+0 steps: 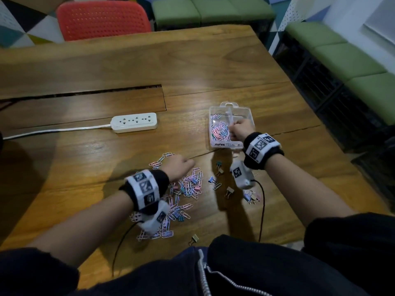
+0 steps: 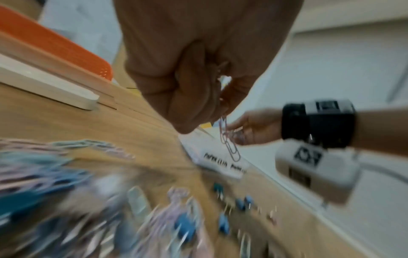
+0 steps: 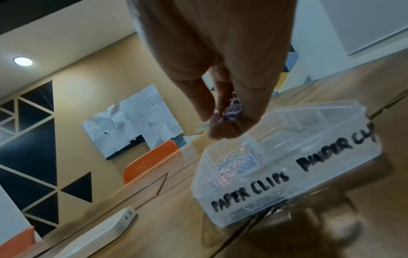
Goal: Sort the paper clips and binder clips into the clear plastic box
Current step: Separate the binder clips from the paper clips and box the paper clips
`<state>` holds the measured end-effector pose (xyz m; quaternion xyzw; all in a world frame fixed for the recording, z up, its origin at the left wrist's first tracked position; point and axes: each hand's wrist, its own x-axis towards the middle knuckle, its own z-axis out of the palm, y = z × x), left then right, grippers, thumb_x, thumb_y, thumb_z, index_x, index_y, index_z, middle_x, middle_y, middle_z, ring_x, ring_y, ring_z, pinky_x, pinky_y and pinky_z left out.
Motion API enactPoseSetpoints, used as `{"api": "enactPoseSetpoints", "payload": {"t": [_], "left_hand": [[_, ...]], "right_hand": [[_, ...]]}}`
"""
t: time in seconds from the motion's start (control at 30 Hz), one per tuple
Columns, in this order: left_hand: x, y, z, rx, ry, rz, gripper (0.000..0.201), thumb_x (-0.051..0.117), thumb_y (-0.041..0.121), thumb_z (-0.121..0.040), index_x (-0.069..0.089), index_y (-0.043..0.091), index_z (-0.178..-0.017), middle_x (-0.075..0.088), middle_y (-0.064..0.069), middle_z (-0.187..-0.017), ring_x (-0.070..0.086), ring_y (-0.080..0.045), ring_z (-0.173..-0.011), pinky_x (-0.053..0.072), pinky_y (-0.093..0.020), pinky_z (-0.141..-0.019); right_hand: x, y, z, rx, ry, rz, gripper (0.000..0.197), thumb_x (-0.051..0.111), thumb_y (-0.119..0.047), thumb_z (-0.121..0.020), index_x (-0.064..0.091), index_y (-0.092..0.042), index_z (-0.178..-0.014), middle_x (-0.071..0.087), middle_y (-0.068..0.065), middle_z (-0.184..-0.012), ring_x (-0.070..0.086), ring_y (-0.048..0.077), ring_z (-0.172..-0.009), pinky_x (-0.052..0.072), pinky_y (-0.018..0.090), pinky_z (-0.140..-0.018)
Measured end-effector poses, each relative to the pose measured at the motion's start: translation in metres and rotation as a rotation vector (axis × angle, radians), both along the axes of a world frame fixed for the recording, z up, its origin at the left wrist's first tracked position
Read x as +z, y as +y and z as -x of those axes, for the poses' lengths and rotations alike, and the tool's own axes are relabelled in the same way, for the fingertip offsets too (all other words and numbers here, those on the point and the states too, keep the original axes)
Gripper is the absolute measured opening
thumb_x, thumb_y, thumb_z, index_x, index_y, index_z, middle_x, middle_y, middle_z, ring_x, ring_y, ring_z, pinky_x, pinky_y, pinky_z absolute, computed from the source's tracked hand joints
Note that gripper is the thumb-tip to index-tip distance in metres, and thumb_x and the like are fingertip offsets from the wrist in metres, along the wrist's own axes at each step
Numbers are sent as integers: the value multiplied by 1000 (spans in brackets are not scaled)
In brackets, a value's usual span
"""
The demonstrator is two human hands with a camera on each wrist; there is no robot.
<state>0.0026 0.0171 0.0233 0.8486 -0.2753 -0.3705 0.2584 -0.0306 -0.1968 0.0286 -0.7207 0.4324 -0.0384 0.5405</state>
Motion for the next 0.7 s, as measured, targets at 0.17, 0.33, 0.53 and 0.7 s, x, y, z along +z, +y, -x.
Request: {"api": "enactPoseSetpoints", "payload": {"t": [0.17,0.33,0.53,0.7], "left_hand": [[29,-68,-27,253,366,122,34,35,19,-92,32,18,-58,28,2,-54,22,-11,-42,18,-11,-39],[38,-128,-41,332,441,197,33,33,15,-93,34,14,-60,30,-1,-56,27,-12,-44,24,-10,-31],[42,-154,-42,311,517,198,31,38,28,-96,48,9,-117,43,-4,-93,47,-19,-93,42,-30,-84],[29,-140,-44,226,512,213,43,48,22,-92,45,7,-133,40,-6,-143,27,-23,-138,26,-41,-111]], "right_hand": [[-20,-14,-20,72,5,15,19,47,-14,-88,64,-7,-92,53,0,-71,52,24,-84,46,47,-92],[-7,-4,-1,11,-159,27,19,45,-5,-90,59,-5,-102,56,8,-96,53,20,-93,46,35,-86],[5,12,51,53,-165,46,7,50,-3,-87,55,-8,-90,54,-1,-78,52,11,-69,48,21,-64],[-11,30,77,317,15,-34,13,51,-4,-88,54,-13,-79,55,0,-76,53,10,-65,47,18,-59]]}}
